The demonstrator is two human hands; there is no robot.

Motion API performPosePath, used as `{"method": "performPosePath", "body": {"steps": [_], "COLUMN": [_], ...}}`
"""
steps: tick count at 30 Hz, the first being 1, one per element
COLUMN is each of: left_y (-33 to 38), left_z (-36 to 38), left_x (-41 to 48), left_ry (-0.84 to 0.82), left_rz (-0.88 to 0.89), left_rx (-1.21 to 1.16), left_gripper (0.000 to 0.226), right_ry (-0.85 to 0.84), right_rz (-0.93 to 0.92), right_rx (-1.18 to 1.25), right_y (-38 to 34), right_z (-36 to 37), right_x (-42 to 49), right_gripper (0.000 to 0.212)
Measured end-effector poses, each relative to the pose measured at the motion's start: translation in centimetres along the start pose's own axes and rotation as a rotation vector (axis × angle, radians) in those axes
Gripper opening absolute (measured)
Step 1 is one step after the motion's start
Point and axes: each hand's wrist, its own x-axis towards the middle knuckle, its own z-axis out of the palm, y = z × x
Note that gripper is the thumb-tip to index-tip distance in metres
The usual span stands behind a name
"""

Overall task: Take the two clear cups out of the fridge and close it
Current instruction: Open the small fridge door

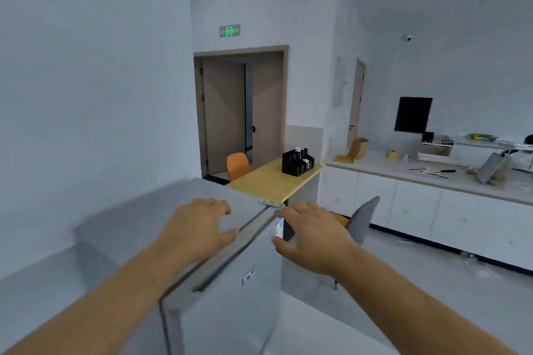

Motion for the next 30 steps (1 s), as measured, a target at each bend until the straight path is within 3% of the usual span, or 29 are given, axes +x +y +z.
{"method": "performPosePath", "body": {"steps": [8,12,17,23,25,28,30], "left_y": [-7.4,-8.8,-9.4,-8.3,-8.0,-7.7,-7.0], "left_z": [6.2,9.6,10.9,11.8,11.9,12.0,12.0], "left_x": [-3.0,-3.3,-2.0,0.1,0.5,0.7,0.8], "left_ry": [-0.177,-0.083,-0.075,-0.095,-0.109,-0.124,-0.116], "left_rz": [-0.163,-0.186,-0.12,-0.068,-0.054,-0.049,-0.045], "left_rx": [-0.073,-0.22,-0.198,-0.18,-0.17,-0.169,-0.167], "left_gripper": [0.058,0.062,0.064,0.056,0.052,0.046,0.042], "right_ry": [-0.17,-0.004,0.175,0.081,0.085,0.077,0.052], "right_rz": [-0.148,-0.082,-0.074,-0.175,-0.146,0.078,0.209], "right_rx": [0.203,0.287,0.372,0.317,0.296,0.321,0.281], "right_y": [-8.3,-9.9,-9.1,-8.1,-7.2,-5.5,-4.1], "right_z": [11.1,15.3,17.3,15.6,14.5,12.6,11.3], "right_x": [3.5,3.8,3.0,2.5,1.6,-0.5,-1.5], "right_gripper": [0.049,0.033,0.02,0.023,0.029,0.018,0.027]}}
